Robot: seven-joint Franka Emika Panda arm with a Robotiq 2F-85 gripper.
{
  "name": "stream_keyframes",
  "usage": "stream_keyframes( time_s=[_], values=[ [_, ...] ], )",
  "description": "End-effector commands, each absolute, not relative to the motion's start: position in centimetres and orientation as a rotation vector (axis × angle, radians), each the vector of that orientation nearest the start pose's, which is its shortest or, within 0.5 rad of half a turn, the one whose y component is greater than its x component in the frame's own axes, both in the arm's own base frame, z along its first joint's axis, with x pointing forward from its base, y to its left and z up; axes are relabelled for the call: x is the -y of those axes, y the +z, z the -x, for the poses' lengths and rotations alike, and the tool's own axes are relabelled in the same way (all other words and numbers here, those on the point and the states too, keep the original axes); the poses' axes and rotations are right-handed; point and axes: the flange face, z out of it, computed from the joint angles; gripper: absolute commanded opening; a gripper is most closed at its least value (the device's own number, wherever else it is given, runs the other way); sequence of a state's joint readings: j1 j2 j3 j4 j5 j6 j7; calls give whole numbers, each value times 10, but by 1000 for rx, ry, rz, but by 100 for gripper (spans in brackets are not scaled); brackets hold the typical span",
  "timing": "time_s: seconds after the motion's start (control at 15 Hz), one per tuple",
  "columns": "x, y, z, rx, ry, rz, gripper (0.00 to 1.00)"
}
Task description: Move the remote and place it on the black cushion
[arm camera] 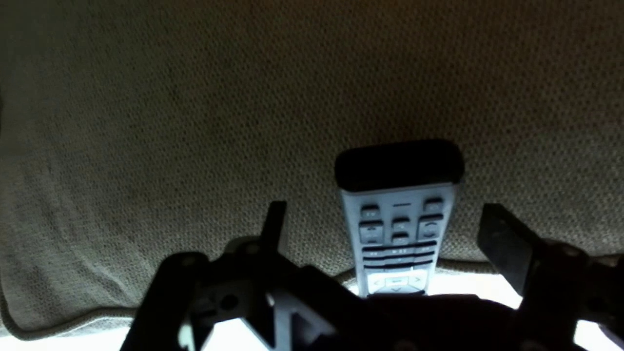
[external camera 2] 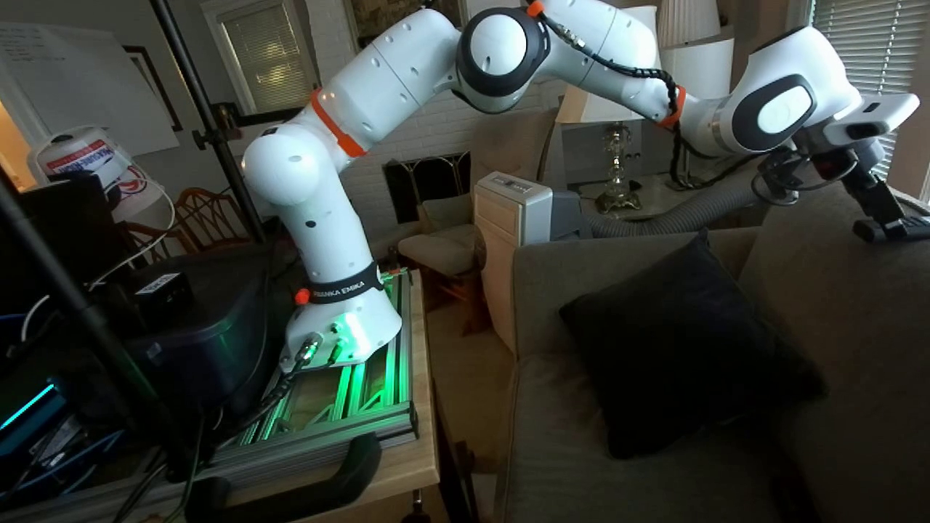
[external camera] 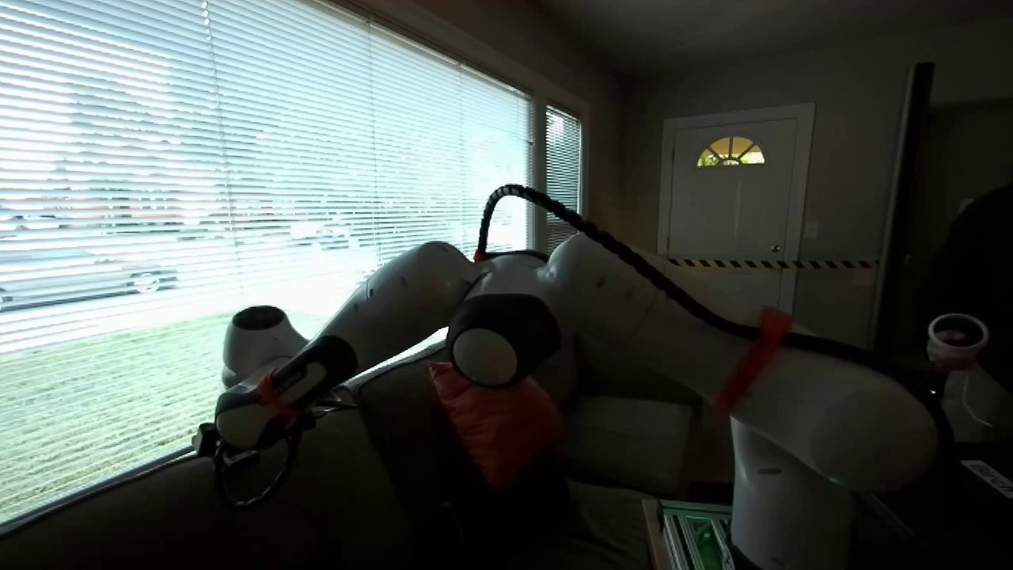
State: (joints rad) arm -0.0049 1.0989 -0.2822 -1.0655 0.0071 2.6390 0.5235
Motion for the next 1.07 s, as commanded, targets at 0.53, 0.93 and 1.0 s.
stream_keyframes(
  time_s=[0.53,0.93,1.0],
  values=[
    [139,214,-804,-881,-771,2914,32],
    [116,282,-811,-769,-906,2848,32],
    [110,296,-811,-744,-922,2824,32]
  ],
)
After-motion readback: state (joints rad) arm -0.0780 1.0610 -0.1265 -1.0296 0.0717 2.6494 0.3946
